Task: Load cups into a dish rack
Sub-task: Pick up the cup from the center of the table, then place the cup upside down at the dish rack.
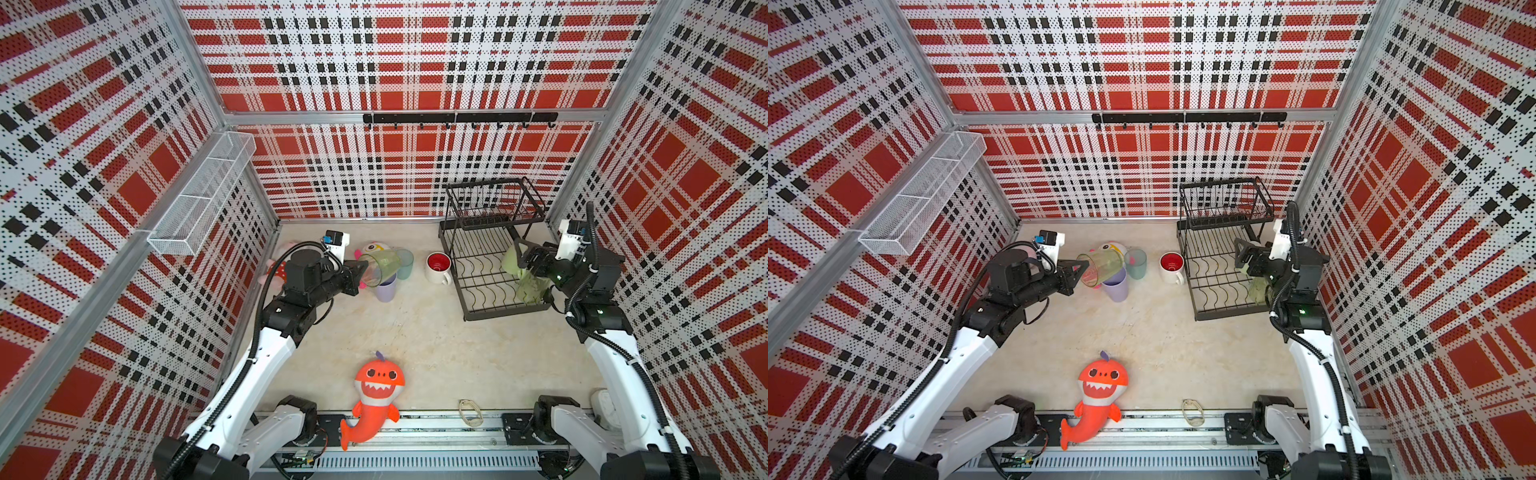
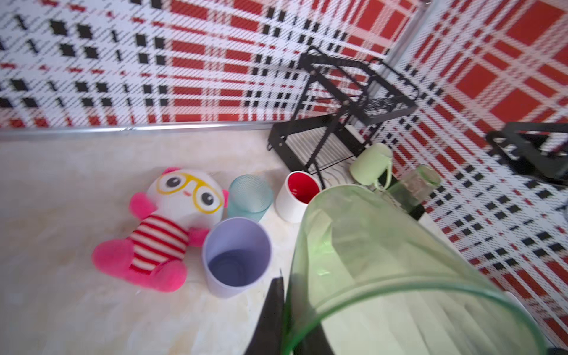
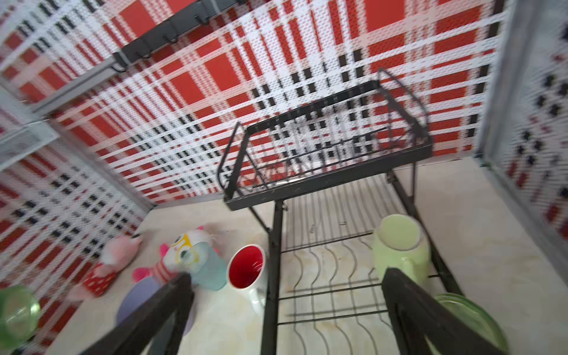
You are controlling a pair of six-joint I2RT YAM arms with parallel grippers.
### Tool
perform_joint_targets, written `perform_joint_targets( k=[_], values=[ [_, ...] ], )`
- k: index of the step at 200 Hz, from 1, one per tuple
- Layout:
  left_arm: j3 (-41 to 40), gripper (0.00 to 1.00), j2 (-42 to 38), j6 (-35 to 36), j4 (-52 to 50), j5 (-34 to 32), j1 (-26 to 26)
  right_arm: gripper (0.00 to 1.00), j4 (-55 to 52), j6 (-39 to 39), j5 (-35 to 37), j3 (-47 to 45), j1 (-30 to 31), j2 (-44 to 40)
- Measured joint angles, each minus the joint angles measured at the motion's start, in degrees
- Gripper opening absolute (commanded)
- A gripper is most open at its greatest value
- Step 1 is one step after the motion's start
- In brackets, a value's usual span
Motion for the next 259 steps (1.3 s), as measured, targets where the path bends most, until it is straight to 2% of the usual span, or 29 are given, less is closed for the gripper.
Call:
perform_joint_targets(
  k=[34,65,94,174,196,230,259],
  values=[
    [0.3,0.00,2.7,-0.2,6.3,2.2,-5.9,1.00,0.7,4.4,-11.7,0.4,0.0,1.7],
    [0.5,0.00,7.5,-1.3,13.5,3.1,-12.0,1.00,7.1,13.7,-21.8,-1.0,0.0,2.3],
    [0.5,0.00,11.9,-4.1,21.0,4.3,-15.2,1.00,11.6,21.0,-29.6,-3.0,0.6,4.1],
    [1.3,0.00,18.6,-9.9,34.4,8.8,-17.1,1.00,7.8,22.1,-36.6,-4.0,11.0,4.1],
    [1.8,0.00,20.2,-10.6,37.4,10.7,-17.7,1.00,11.8,25.9,-40.0,-5.3,11.8,3.0],
    [2.1,0.00,22.4,-11.2,40.2,13.2,-18.8,1.00,23.9,34.8,-44.3,-7.8,11.8,1.5],
    [2.7,0.00,23.6,-11.3,42.2,15.0,-19.3,0.99,28.1,37.8,-45.4,-7.9,11.8,1.9]
  ],
)
